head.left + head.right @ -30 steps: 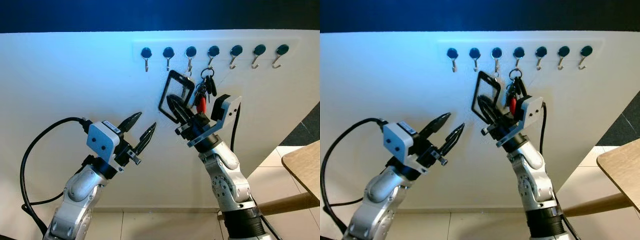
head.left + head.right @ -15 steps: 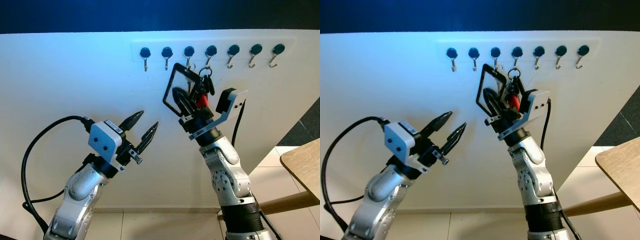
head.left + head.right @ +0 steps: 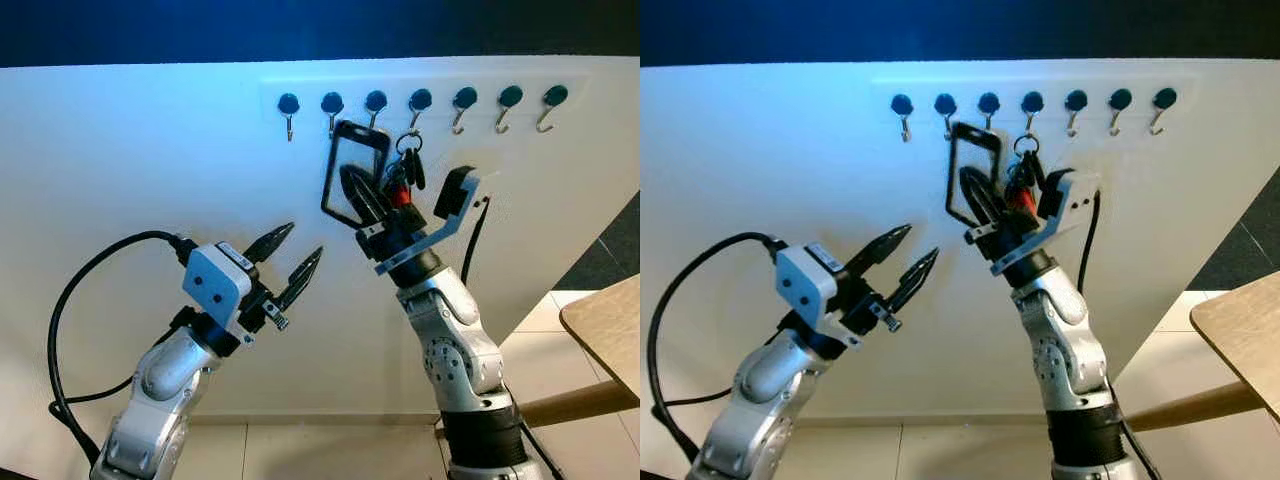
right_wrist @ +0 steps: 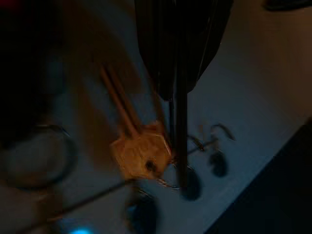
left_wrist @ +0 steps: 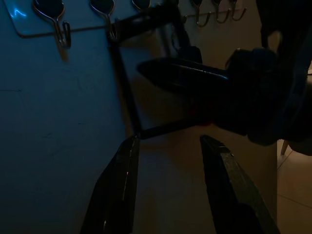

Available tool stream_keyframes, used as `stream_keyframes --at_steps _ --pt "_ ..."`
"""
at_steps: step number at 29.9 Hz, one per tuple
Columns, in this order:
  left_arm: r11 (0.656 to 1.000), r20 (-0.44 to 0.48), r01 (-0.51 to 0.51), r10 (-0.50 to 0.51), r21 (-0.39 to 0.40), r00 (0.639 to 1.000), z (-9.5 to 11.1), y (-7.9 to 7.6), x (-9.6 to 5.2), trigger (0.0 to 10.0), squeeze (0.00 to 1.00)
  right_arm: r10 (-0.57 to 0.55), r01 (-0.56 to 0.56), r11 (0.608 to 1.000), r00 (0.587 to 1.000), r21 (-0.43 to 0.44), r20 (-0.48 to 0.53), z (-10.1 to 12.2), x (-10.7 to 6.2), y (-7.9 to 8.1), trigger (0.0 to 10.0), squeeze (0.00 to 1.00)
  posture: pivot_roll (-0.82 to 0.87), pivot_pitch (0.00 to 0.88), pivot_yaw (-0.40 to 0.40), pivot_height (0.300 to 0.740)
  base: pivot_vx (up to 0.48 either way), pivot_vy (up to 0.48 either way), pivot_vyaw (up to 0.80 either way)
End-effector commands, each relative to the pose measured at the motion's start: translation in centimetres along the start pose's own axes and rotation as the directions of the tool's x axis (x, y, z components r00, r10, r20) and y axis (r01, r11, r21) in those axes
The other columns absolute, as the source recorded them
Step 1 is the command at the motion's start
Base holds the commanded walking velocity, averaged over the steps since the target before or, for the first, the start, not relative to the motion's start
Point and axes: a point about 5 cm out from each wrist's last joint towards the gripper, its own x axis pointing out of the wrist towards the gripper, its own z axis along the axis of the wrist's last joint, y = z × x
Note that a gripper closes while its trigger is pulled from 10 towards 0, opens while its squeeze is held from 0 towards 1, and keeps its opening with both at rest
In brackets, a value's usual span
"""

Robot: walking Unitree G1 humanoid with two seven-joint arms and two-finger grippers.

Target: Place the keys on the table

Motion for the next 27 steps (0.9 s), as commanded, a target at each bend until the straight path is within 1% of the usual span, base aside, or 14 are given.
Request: stream_keyframes --at_steps 1,2,3,5,7,17,18,20,21,22,23,25,26,27 --pt "1.000 -0.008 0.004 -0.004 0.005 1.000 -0.1 -0.1 -0.2 10.0 0.00 0.094 -0.092 0.995 0.993 -0.025 0.077 1.6 0.9 1.7 0.0 0.00 0.04 0.099 0.031 0.740 0.000 0.000 0.00" --pt "1.000 -0.008 0.003 -0.003 0.006 1.000 -0.1 -0.1 -0.2 10.0 0.00 0.110 -0.108 0.994 0.991 -0.029 0.074 1.6 0.9 2.1 0.0 0.00 0.04 0.099 0.031 0.740 0.000 0.000 0.00" --pt "1.000 -0.008 0.003 -0.003 0.006 1.000 -0.1 -0.1 -0.2 10.0 0.00 0.110 -0.108 0.994 0.991 -0.029 0.074 1.6 0.9 2.1 0.0 0.00 0.04 0.099 0.031 0.740 0.000 0.000 0.00" --pt "1.000 -0.008 0.002 -0.002 0.008 1.000 -0.1 -0.1 -0.2 10.0 0.00 0.138 -0.136 0.990 0.988 -0.033 0.068 1.4 1.0 2.8 0.0 0.00 0.04 0.099 0.032 0.740 0.000 0.000 0.00" --pt "1.000 -0.008 0.002 -0.002 0.008 1.000 -0.1 -0.1 -0.2 10.0 0.00 0.141 -0.139 0.990 0.987 -0.035 0.072 1.4 1.1 3.0 0.0 0.00 0.04 0.099 0.033 0.740 0.000 0.000 0.00" --pt "1.000 -0.005 0.004 -0.004 0.010 1.000 0.0 0.0 -0.1 10.0 0.00 0.129 -0.123 0.991 0.985 -0.060 0.113 2.3 1.3 2.8 0.0 0.00 0.04 0.100 0.037 0.740 0.000 0.000 0.00" --pt "1.000 -0.004 0.003 -0.003 0.010 1.000 0.0 0.0 -0.1 10.0 0.00 0.138 -0.128 0.988 0.983 -0.087 0.117 2.4 1.2 2.8 0.0 0.00 0.04 0.102 0.036 0.740 0.000 0.000 0.00" --pt "1.000 -0.002 -0.003 0.003 0.013 1.000 0.0 0.0 -0.2 10.0 0.00 0.174 -0.155 0.973 0.980 -0.171 0.100 2.2 0.3 3.1 0.0 0.00 0.05 0.104 0.035 0.740 0.000 0.000 0.00" --pt "1.000 -0.002 -0.003 0.003 0.013 1.000 0.0 0.0 -0.2 10.0 0.00 0.174 -0.155 0.973 0.980 -0.171 0.100 2.2 0.3 3.1 0.0 0.00 0.05 0.104 0.035 0.740 0.000 0.000 0.00" --pt "1.000 0.000 -0.010 0.010 0.014 1.000 0.0 0.0 -0.3 10.0 0.00 0.186 -0.164 0.965 0.978 -0.203 0.092 2.0 -0.1 3.3 0.0 0.00 0.05 0.104 0.035 0.740 0.000 0.000 0.00" --pt "1.000 0.000 -0.024 0.024 0.018 1.000 0.0 0.1 -0.4 10.0 0.00 0.186 -0.163 0.959 0.979 -0.232 0.083 1.6 -0.7 3.5 0.0 0.00 0.05 0.104 0.033 0.740 0.000 0.000 0.00" --pt "0.998 -0.005 -0.049 0.049 0.027 0.999 -0.2 0.3 -0.6 10.0 0.00 0.170 -0.148 0.954 0.983 -0.261 0.067 0.8 -1.7 3.5 0.0 0.00 0.05 0.106 0.032 0.740 0.000 0.000 0.00" --pt "0.997 -0.017 -0.069 0.070 0.032 0.997 -0.5 0.5 -0.9 10.0 0.00 0.146 -0.131 0.954 0.989 -0.269 0.037 -0.1 -2.7 3.2 0.0 0.00 0.05 0.107 0.032 0.740 0.000 0.000 0.00" --pt "0.997 -0.017 -0.069 0.070 0.032 0.997 -0.5 0.5 -0.9 10.0 0.00 0.146 -0.131 0.954 0.989 -0.269 0.037 -0.1 -2.7 3.2 0.0 0.00 0.05 0.107 0.032 0.740 0.000 0.000 0.00"
